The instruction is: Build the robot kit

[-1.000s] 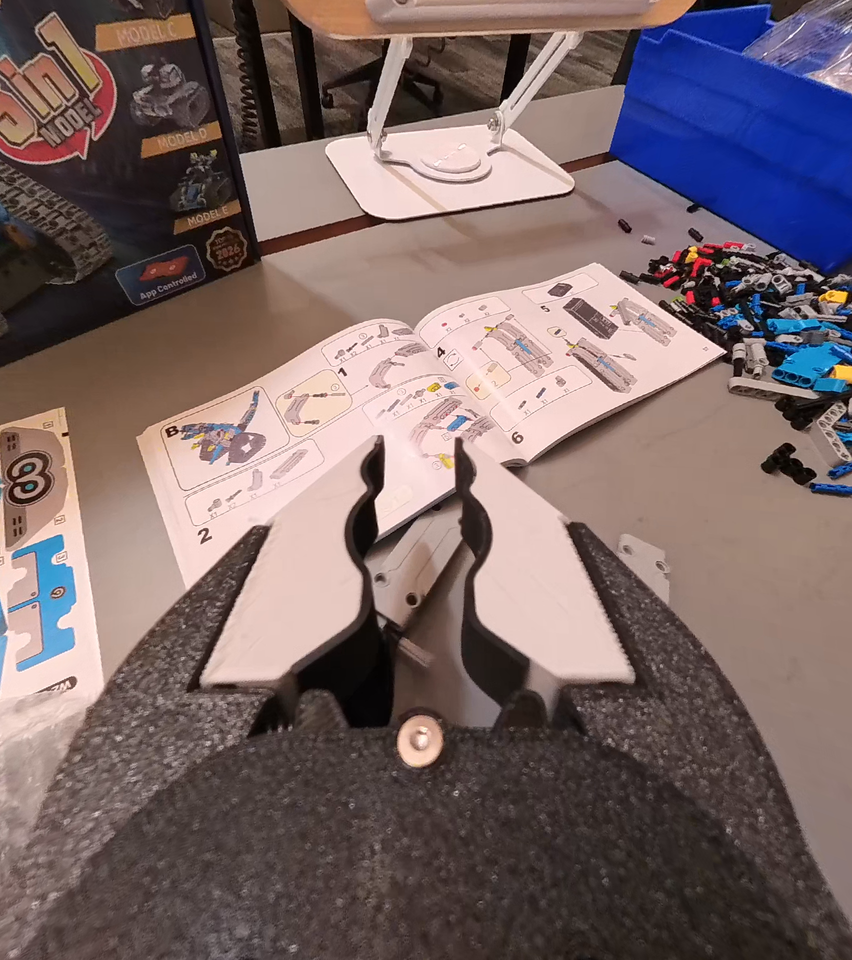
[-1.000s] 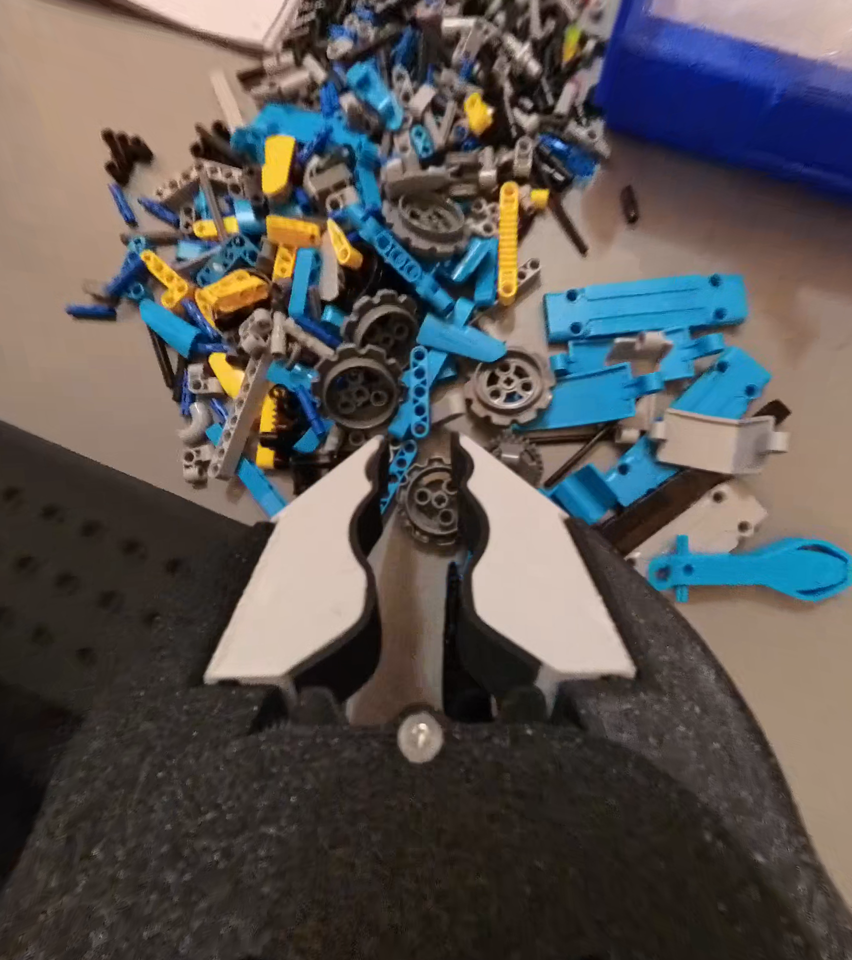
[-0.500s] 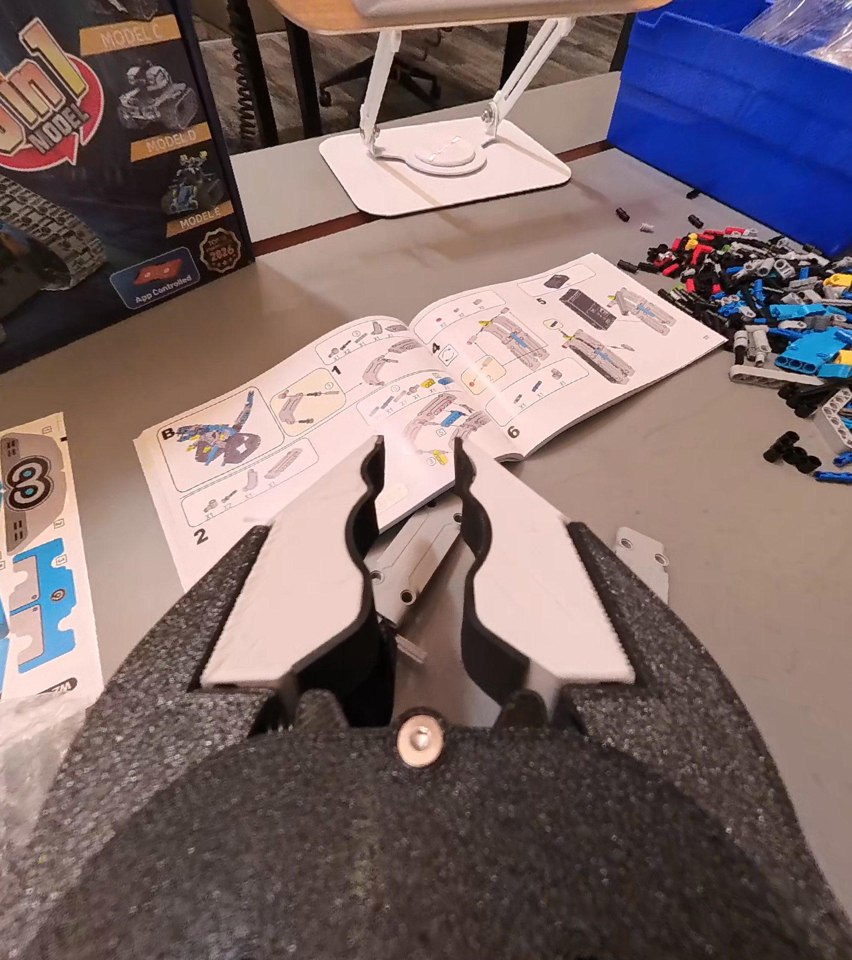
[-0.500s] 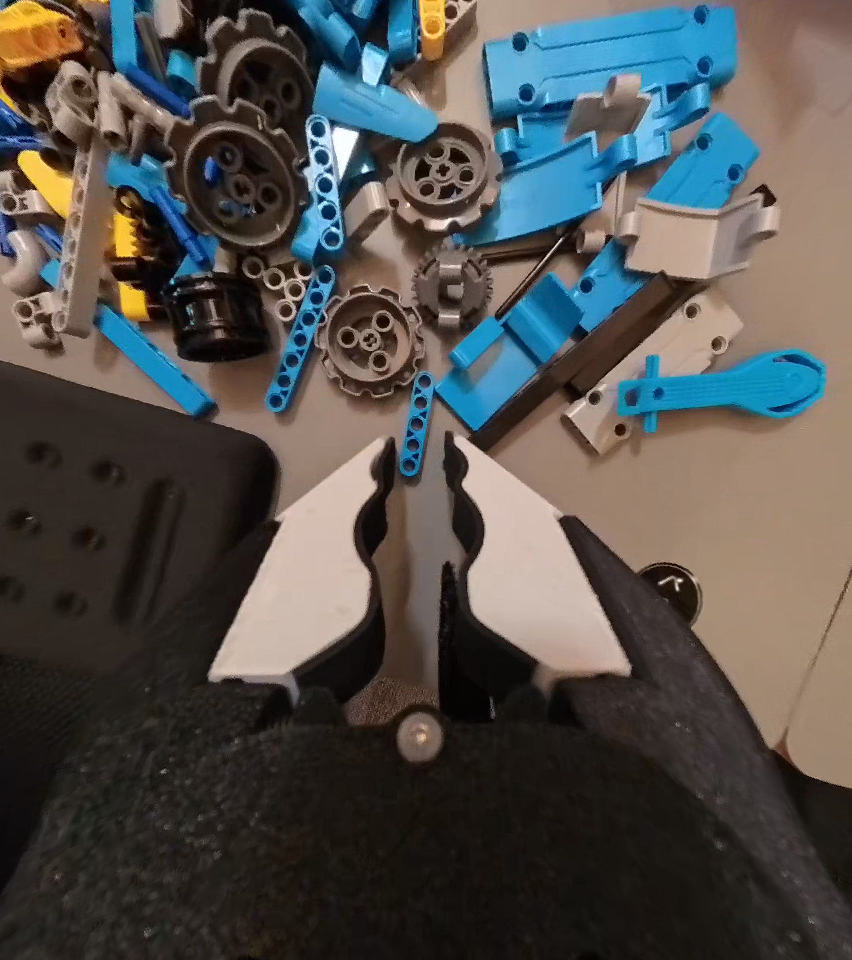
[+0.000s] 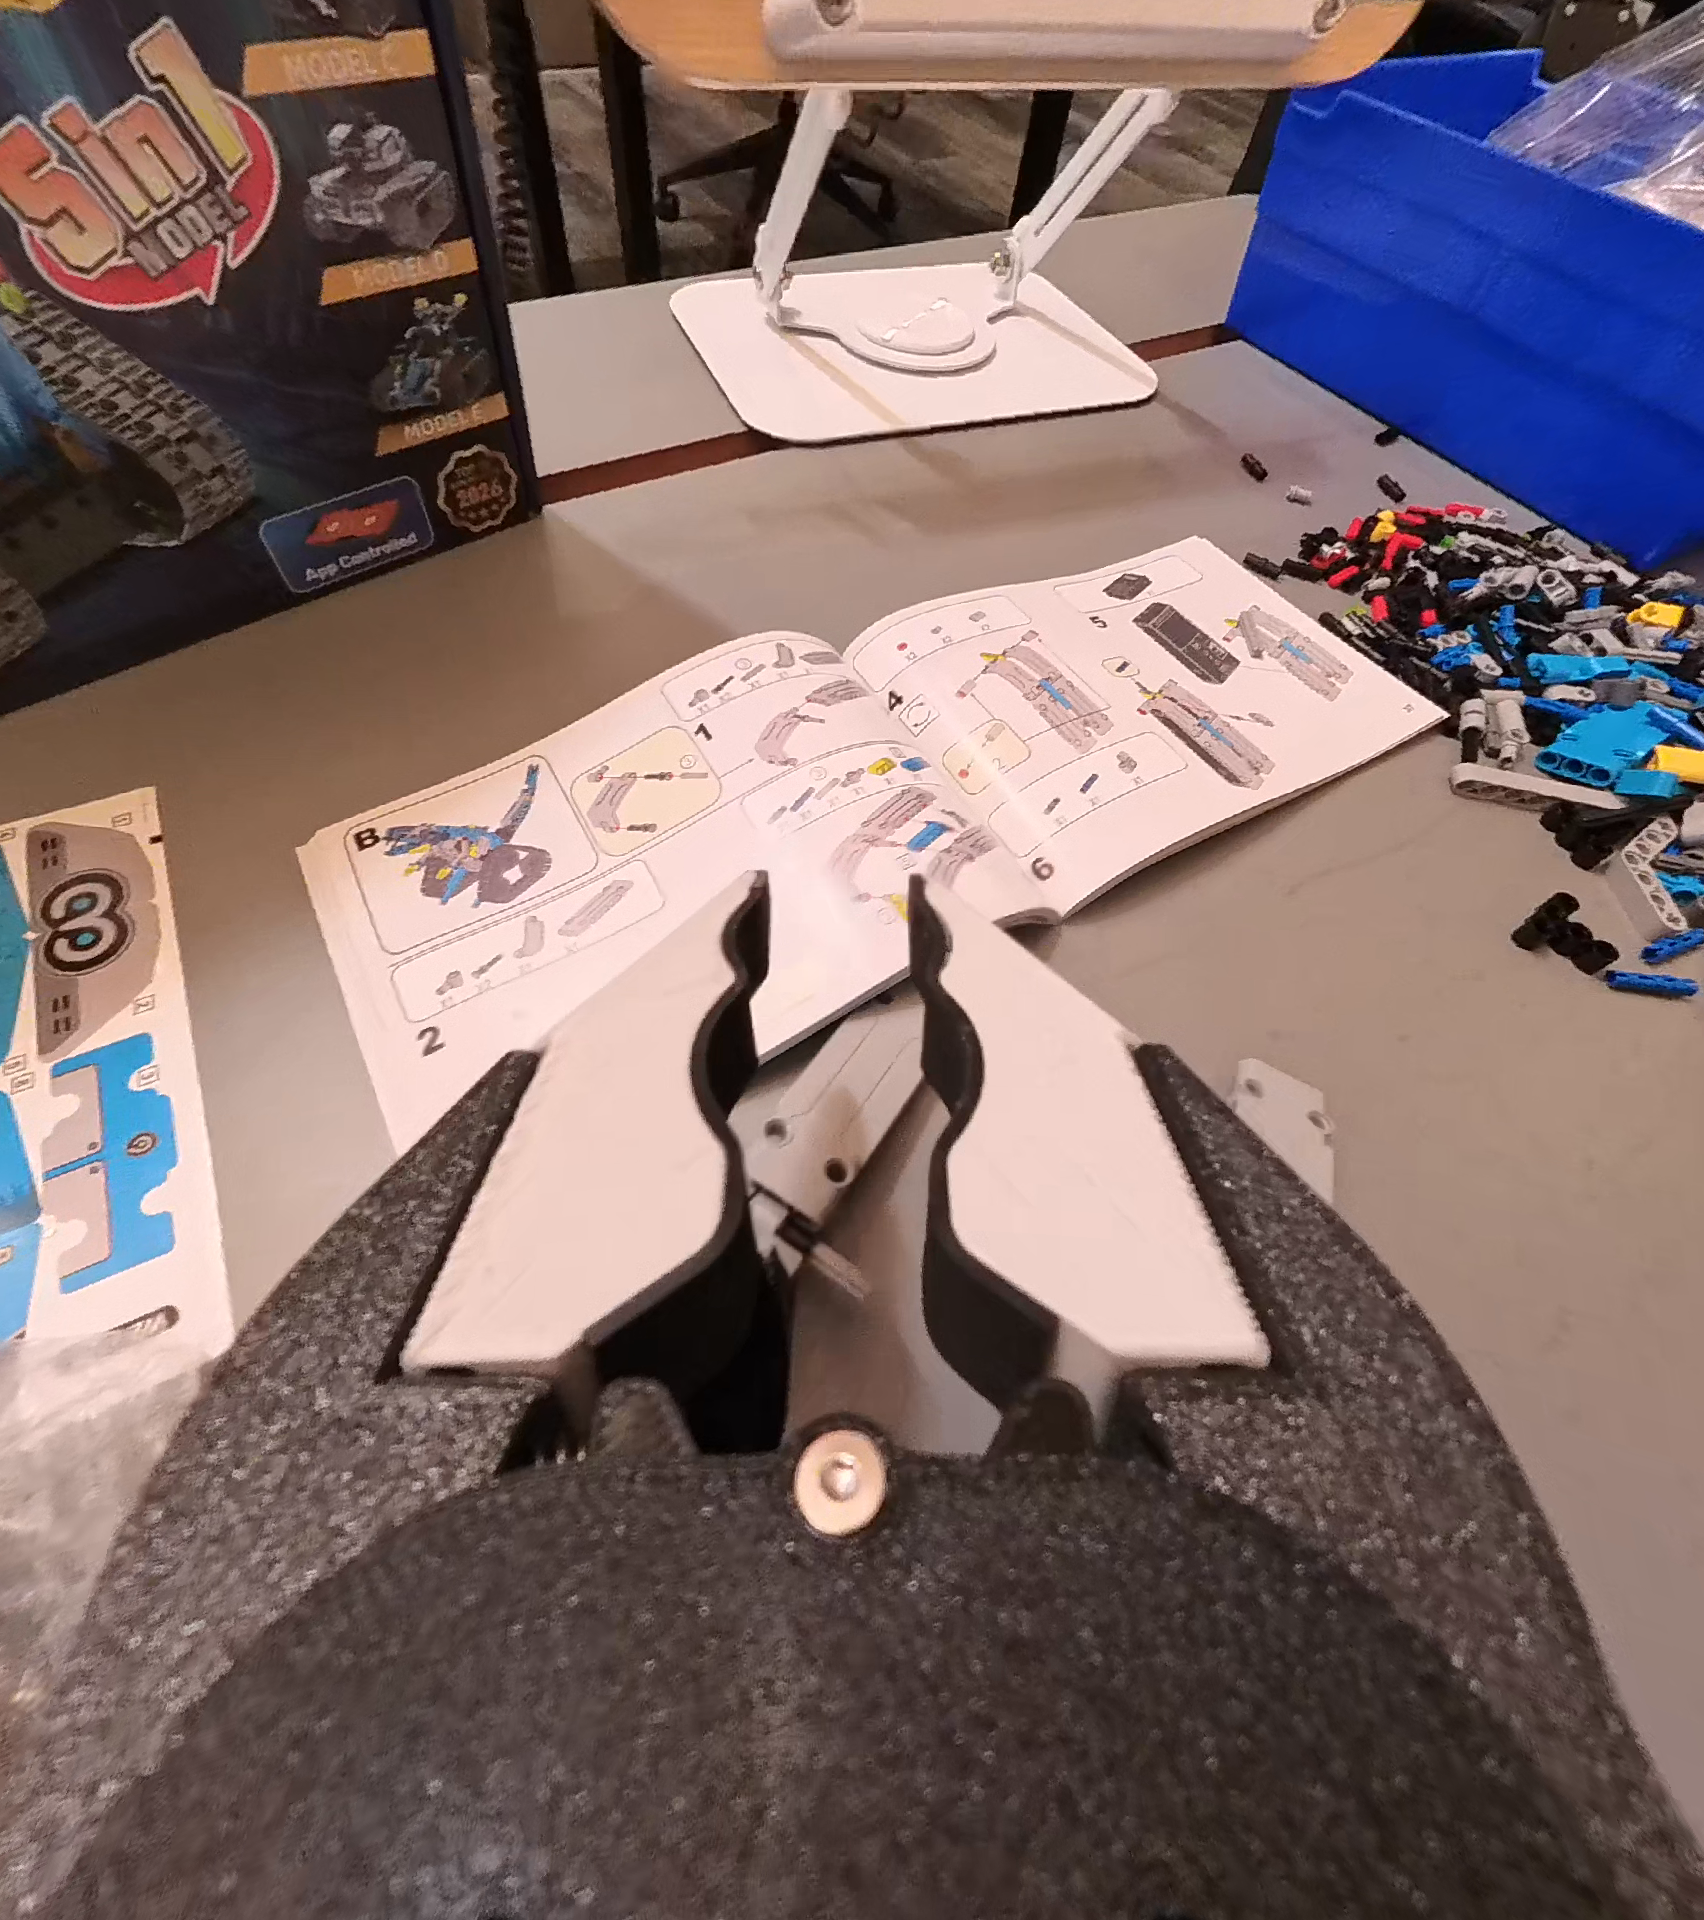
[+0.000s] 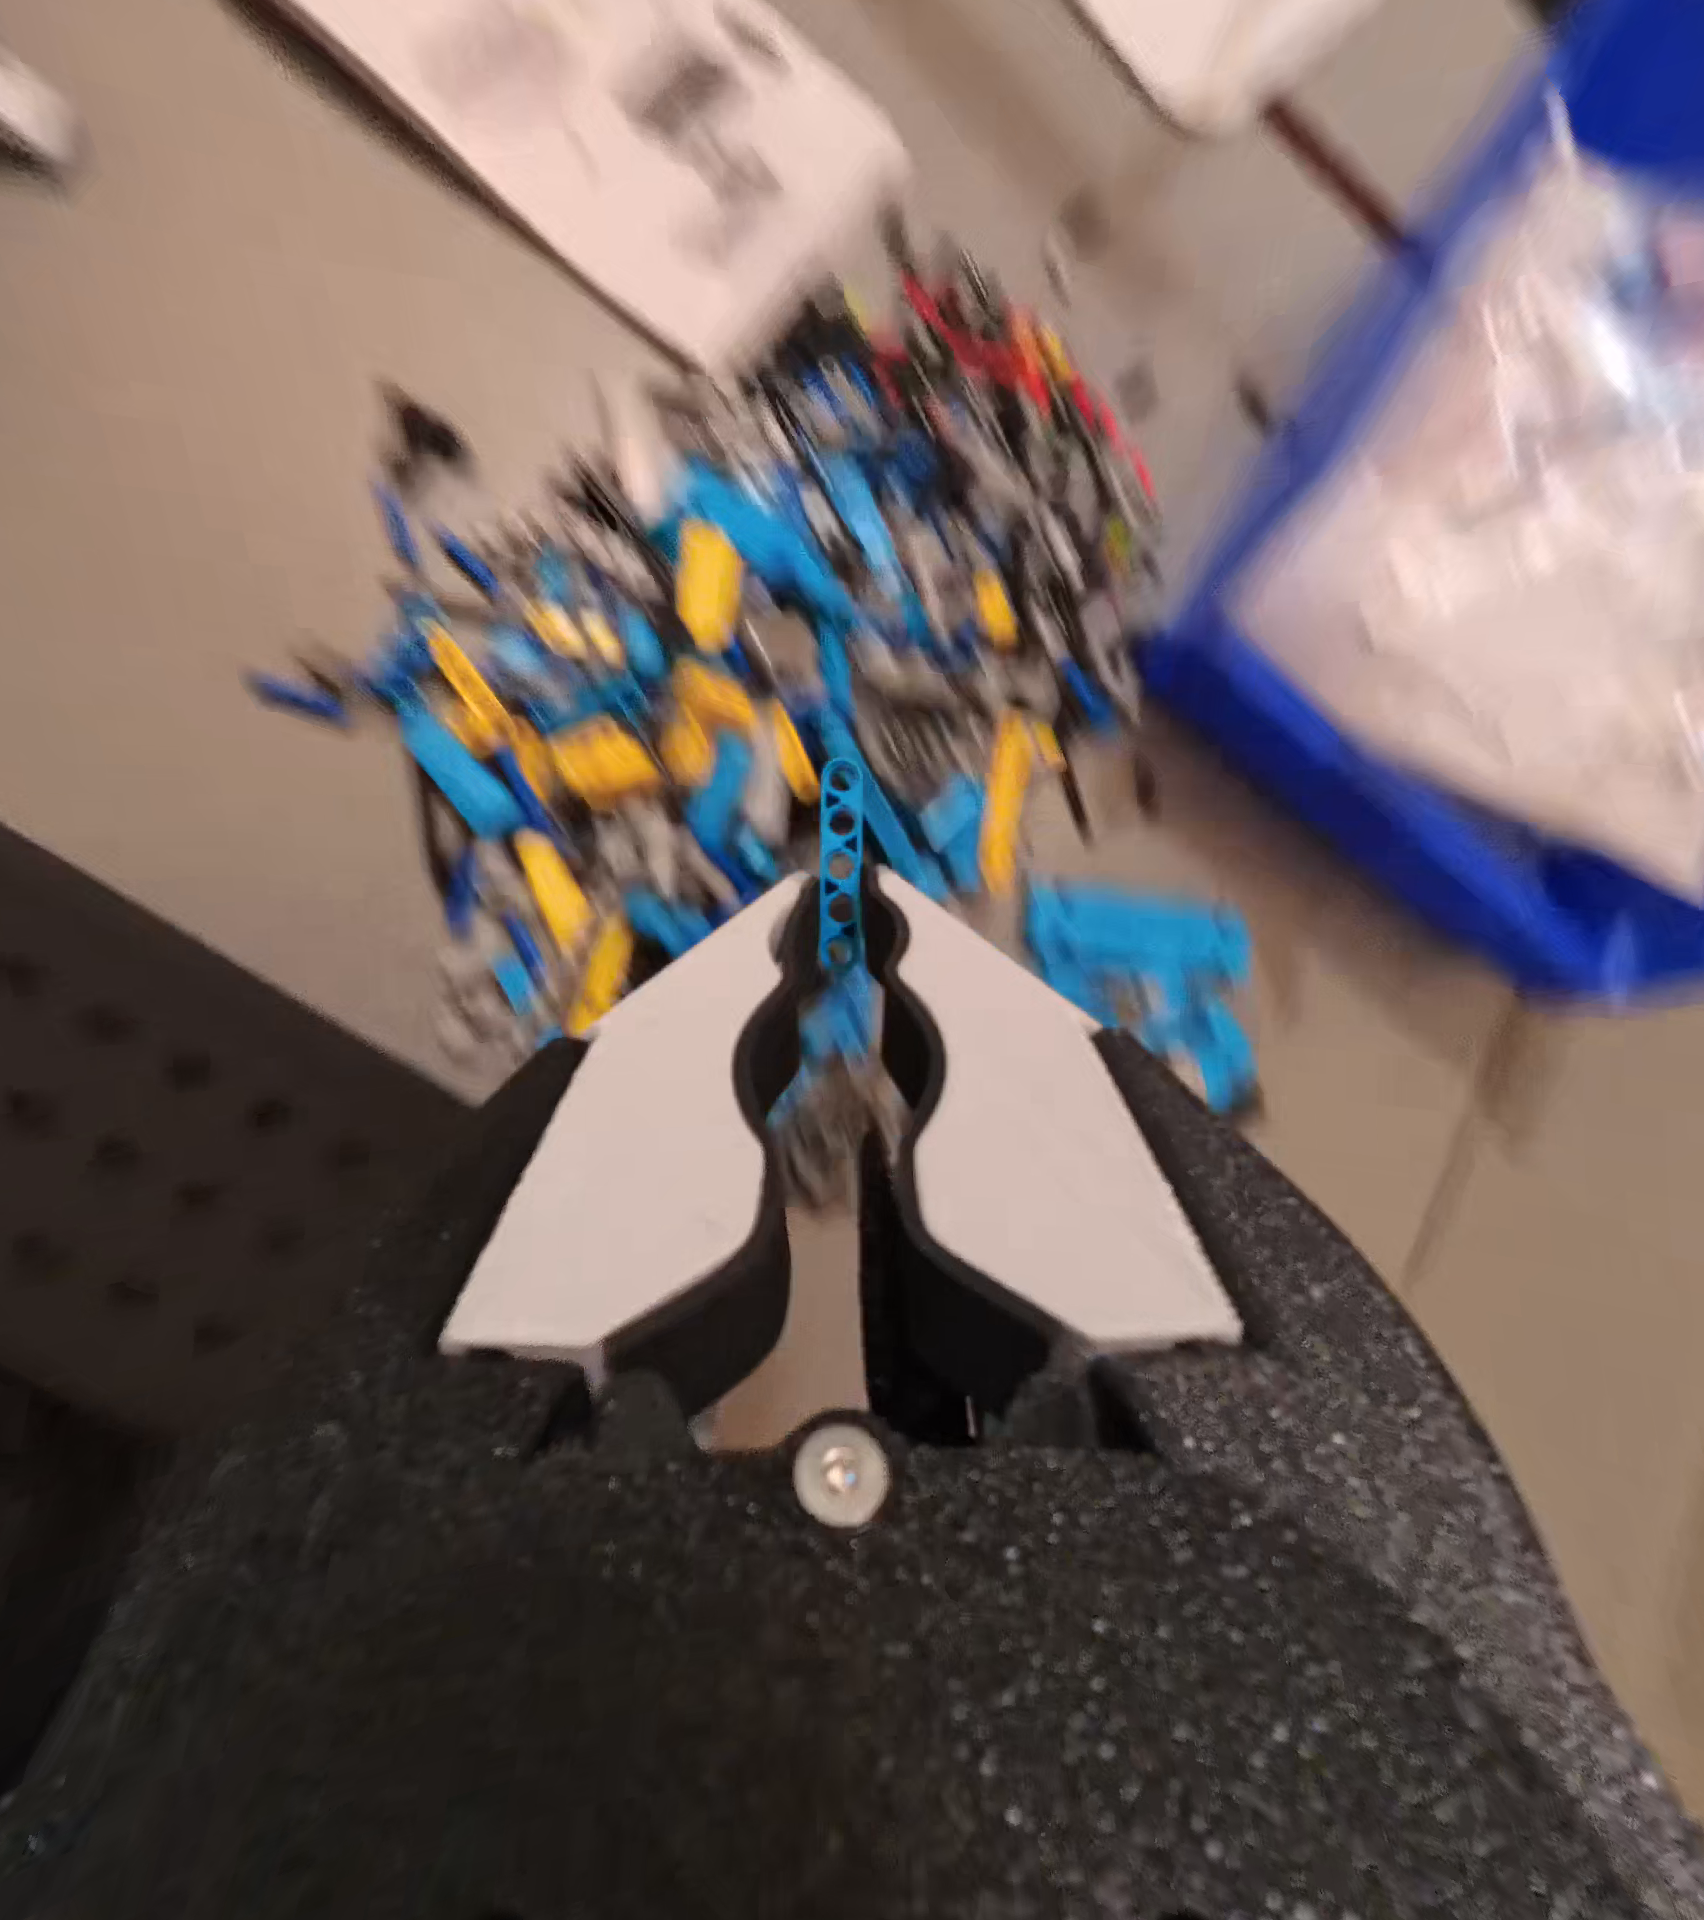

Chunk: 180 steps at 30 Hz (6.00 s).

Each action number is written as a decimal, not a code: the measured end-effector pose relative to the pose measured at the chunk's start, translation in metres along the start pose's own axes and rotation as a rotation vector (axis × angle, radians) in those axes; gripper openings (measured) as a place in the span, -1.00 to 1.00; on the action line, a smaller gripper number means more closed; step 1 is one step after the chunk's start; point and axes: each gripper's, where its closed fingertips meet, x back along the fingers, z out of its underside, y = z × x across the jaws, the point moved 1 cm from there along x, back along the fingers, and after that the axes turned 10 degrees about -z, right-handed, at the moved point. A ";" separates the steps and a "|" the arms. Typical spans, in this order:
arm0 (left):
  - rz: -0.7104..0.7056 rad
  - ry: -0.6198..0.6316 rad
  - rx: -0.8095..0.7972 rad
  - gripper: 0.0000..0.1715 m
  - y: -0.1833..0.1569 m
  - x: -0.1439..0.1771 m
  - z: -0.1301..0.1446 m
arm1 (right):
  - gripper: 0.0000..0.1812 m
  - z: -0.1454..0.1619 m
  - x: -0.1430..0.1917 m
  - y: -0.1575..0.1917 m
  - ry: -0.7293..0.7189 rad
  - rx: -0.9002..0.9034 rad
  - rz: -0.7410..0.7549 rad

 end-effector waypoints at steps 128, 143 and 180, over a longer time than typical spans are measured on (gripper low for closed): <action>0.443 0.013 0.449 -0.64 -0.017 0.026 -0.007 | -0.90 -0.117 -0.181 0.192 -0.056 0.159 -0.501; 0.467 0.018 0.460 -0.64 -0.020 0.027 -0.007 | -0.79 -0.117 -0.179 0.198 -0.072 0.101 -0.583; 0.461 0.026 0.456 -0.63 -0.020 0.025 -0.006 | -0.87 -0.064 -0.173 0.023 0.080 -0.040 -0.240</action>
